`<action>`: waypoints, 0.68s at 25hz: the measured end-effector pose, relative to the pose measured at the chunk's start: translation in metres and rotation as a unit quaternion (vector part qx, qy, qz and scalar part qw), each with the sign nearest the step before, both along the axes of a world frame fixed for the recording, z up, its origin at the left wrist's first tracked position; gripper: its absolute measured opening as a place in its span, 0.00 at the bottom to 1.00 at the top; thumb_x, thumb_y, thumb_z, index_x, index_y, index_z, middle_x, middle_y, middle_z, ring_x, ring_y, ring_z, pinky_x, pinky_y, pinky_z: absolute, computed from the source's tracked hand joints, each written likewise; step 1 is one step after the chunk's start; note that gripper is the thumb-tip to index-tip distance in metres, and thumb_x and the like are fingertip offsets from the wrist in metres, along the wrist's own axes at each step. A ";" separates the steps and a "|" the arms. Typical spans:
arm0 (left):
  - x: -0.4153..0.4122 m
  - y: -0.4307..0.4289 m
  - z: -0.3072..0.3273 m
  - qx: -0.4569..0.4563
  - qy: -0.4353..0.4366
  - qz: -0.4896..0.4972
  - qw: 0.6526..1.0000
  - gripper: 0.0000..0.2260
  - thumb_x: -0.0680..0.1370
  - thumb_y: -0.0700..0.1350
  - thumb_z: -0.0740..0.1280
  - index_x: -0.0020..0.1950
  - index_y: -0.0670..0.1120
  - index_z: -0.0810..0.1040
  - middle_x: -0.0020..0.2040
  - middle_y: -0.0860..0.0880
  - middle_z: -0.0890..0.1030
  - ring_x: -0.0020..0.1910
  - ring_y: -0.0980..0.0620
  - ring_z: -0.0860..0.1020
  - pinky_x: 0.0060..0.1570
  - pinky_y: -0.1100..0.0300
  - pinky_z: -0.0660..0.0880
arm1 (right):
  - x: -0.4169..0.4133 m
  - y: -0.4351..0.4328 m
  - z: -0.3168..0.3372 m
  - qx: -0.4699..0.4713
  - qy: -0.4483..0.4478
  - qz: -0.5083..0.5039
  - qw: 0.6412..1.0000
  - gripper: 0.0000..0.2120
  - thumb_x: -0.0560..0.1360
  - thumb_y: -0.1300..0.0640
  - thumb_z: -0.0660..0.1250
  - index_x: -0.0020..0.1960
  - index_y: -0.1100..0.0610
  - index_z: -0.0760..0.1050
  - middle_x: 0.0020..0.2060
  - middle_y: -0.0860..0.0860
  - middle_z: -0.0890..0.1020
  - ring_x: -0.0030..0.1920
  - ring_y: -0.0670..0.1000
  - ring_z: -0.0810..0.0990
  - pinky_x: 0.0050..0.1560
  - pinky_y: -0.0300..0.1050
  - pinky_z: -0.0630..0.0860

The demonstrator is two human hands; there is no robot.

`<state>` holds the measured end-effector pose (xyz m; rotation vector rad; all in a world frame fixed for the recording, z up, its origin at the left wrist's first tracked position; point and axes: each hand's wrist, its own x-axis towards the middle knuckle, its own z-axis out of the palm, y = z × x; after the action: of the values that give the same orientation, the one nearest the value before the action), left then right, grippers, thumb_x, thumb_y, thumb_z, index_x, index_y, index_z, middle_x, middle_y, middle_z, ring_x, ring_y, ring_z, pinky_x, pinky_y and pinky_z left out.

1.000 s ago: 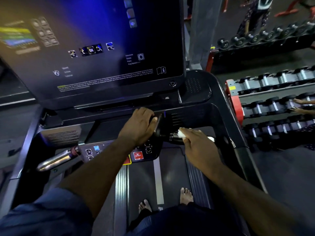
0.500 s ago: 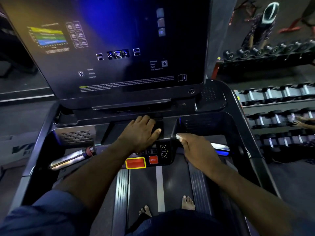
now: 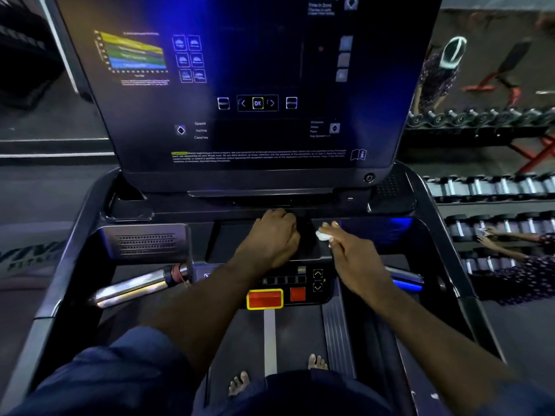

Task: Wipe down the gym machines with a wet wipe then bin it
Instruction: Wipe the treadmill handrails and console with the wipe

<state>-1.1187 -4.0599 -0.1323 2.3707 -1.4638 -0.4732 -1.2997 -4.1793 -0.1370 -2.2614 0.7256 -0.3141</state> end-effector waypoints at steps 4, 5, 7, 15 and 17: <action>0.000 -0.001 0.003 0.008 -0.012 -0.022 1.000 0.12 0.83 0.47 0.58 0.60 0.44 0.77 0.62 0.44 0.76 0.61 0.44 0.72 0.60 0.44 0.73 | -0.018 0.010 -0.002 -0.035 -0.005 0.080 0.996 0.20 0.82 0.65 0.63 0.71 0.52 0.79 0.71 0.44 0.77 0.76 0.39 0.67 0.77 0.33 0.59; 0.000 -0.001 0.003 0.007 -0.013 -0.027 1.000 0.12 0.83 0.47 0.58 0.61 0.44 0.76 0.62 0.44 0.76 0.61 0.44 0.72 0.60 0.44 0.73 | -0.008 0.001 -0.003 -0.037 0.002 0.080 0.996 0.19 0.82 0.65 0.63 0.70 0.52 0.80 0.71 0.43 0.77 0.76 0.40 0.68 0.77 0.31 0.58; 0.000 0.000 0.003 0.003 -0.010 -0.030 0.999 0.12 0.82 0.46 0.59 0.62 0.44 0.76 0.63 0.44 0.76 0.62 0.43 0.72 0.59 0.45 0.72 | 0.018 -0.017 -0.003 -0.025 0.034 0.058 0.997 0.19 0.83 0.64 0.63 0.70 0.50 0.80 0.70 0.42 0.76 0.75 0.40 0.68 0.73 0.24 0.55; -0.003 0.000 0.006 0.004 -0.018 -0.078 0.997 0.11 0.83 0.48 0.57 0.63 0.46 0.73 0.63 0.45 0.75 0.62 0.43 0.72 0.60 0.43 0.72 | -0.007 0.030 0.003 -0.006 -0.015 -0.109 0.994 0.20 0.81 0.70 0.61 0.67 0.56 0.82 0.65 0.46 0.81 0.64 0.31 0.72 0.67 0.20 0.60; -0.004 0.002 0.007 -0.006 -0.024 -0.105 0.994 0.12 0.84 0.50 0.56 0.63 0.47 0.72 0.62 0.45 0.75 0.61 0.44 0.72 0.60 0.43 0.72 | -0.026 0.027 0.008 0.005 -0.009 -0.102 0.995 0.20 0.81 0.70 0.63 0.65 0.53 0.83 0.62 0.42 0.82 0.63 0.34 0.77 0.70 0.28 0.67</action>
<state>-1.1228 -4.0581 -0.1256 2.2442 -1.7430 -0.4580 -1.3260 -4.1526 -0.1287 -2.1759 0.9492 -0.4257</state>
